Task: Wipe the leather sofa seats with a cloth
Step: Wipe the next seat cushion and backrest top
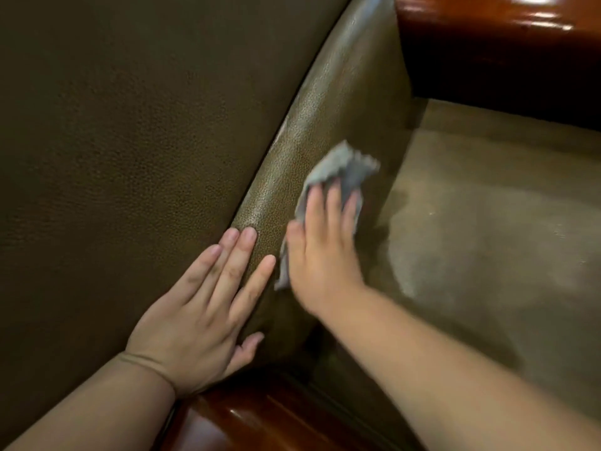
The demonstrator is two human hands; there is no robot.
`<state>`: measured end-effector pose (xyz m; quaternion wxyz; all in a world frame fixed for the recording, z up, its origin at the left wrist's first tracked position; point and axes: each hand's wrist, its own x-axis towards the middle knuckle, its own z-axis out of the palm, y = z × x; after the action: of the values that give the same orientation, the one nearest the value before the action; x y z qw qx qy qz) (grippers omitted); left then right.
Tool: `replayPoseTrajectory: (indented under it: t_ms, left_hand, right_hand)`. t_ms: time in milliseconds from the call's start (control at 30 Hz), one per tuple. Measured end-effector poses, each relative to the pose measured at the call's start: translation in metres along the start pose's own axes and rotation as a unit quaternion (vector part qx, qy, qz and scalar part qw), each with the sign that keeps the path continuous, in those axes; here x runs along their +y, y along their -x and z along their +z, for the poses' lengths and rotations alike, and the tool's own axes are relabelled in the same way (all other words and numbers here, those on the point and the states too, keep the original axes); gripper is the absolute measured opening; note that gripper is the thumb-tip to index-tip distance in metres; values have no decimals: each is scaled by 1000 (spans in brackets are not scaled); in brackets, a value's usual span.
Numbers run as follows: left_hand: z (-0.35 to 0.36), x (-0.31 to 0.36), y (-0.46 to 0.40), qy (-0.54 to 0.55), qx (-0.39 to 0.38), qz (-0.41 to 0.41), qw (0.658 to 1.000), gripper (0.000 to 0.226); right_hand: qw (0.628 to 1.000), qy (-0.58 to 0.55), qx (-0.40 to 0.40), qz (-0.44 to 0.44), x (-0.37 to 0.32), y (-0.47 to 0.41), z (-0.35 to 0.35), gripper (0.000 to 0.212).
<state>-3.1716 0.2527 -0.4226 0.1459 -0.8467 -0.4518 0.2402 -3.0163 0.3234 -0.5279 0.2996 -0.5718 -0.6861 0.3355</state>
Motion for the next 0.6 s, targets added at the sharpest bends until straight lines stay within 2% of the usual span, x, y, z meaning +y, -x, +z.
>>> replayPoseTrajectory:
  t_ms: [67, 167, 333, 433, 500, 600]
  left_hand:
    - [1, -1, 0, -2, 1, 2, 1000, 99]
    - [3, -2, 0, 10, 2, -2, 1000, 100]
    - [4, -1, 0, 30, -6, 0, 1000, 97]
    - [4, -1, 1, 26, -2, -9, 1000, 102]
    - [4, -1, 1, 12, 0, -10, 1000, 103]
    - [4, -1, 1, 5, 9, -11, 1000, 100]
  right_hand:
    - [998, 5, 56, 8, -11, -61, -19, 61]
    - [997, 10, 72, 13, -29, -91, -34, 57]
    - [990, 57, 4, -129, -28, -26, -23, 59]
    - [966, 137, 8, -218, -3, -62, -40, 63]
    - [964, 173, 38, -196, 7, -92, -48, 59]
    - [981, 136, 60, -125, -3, -100, -49, 56]
